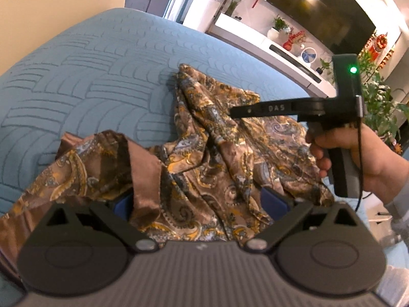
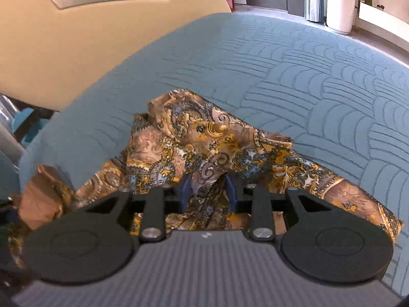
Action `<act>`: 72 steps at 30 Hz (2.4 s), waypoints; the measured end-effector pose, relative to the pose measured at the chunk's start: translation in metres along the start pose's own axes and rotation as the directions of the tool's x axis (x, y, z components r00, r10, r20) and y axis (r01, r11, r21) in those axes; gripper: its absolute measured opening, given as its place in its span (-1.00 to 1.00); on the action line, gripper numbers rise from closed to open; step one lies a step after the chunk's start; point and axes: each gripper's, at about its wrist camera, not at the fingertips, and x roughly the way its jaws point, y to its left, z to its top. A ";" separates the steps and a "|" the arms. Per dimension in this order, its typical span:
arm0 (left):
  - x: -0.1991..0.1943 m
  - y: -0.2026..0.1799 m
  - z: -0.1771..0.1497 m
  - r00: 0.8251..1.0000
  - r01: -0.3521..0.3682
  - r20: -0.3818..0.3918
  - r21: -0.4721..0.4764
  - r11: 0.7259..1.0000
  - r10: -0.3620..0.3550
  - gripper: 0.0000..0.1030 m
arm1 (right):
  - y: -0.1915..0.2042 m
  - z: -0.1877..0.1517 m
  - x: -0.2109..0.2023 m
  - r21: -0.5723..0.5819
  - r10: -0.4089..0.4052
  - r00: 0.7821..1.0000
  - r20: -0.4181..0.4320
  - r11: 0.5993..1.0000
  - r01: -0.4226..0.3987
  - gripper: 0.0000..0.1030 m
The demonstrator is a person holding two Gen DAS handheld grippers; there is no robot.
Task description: Fold clothes
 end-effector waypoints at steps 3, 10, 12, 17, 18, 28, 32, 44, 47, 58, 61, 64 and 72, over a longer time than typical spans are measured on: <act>-0.004 0.003 0.000 1.000 0.001 0.007 -0.011 1.000 -0.001 0.94 | 0.010 0.001 -0.012 -0.018 0.033 0.999 0.034 0.999 -0.033 -0.73; -0.005 0.001 0.001 1.000 0.004 -0.002 -0.005 1.000 -0.004 0.94 | 0.062 0.010 -0.043 -0.097 0.180 0.982 0.066 0.980 -0.173 -0.73; -0.007 0.004 0.002 1.000 0.023 -0.001 -0.017 1.000 -0.023 0.94 | 0.065 0.014 -0.046 -0.074 0.247 0.967 0.060 0.967 -0.243 -0.73; -0.014 0.017 0.004 0.998 0.060 0.026 -0.070 0.996 -0.058 0.94 | 0.083 0.018 -0.047 -0.109 0.269 0.963 0.032 0.958 -0.265 -0.72; -0.015 0.018 0.004 0.998 0.054 0.025 -0.072 0.996 -0.052 0.94 | 0.081 0.019 -0.050 -0.096 0.248 0.968 0.046 0.965 -0.243 -0.69; -0.008 0.014 0.003 0.999 0.036 0.002 -0.050 0.998 -0.036 0.94 | -0.018 -0.018 -0.058 0.470 0.166 0.982 0.094 0.862 -0.191 0.23; -0.004 0.015 0.002 1.000 0.023 -0.009 -0.045 0.999 -0.023 0.94 | -0.031 -0.016 -0.044 0.427 0.100 0.993 0.070 0.896 -0.120 0.22; 0.001 0.017 0.002 1.000 0.015 -0.017 -0.050 0.999 -0.016 0.94 | -0.033 -0.012 0.000 0.339 0.186 0.982 0.043 0.922 -0.189 0.17; 0.001 0.016 0.002 1.000 0.011 -0.018 -0.045 0.999 -0.012 0.94 | -0.030 -0.008 0.008 0.323 0.171 0.985 0.014 0.932 -0.166 0.01; -0.009 0.025 0.005 0.996 0.084 0.026 -0.111 0.990 -0.082 0.95 | -0.005 -0.004 -0.008 0.247 0.281 0.956 0.079 0.924 -0.292 -0.94; -0.020 0.037 0.007 0.988 0.142 0.081 -0.181 0.973 -0.129 0.95 | 0.020 -0.002 -0.014 0.185 0.331 0.941 0.071 0.923 -0.338 -0.94; -0.022 0.043 0.007 0.988 0.141 0.091 -0.208 0.968 -0.125 0.95 | 0.038 -0.001 -0.011 0.148 0.349 0.936 0.052 0.924 -0.353 -0.94; -0.021 0.040 0.003 0.984 0.168 0.093 -0.199 0.965 -0.152 0.96 | 0.097 0.006 0.015 0.130 0.488 0.871 -0.053 0.868 -0.479 -0.88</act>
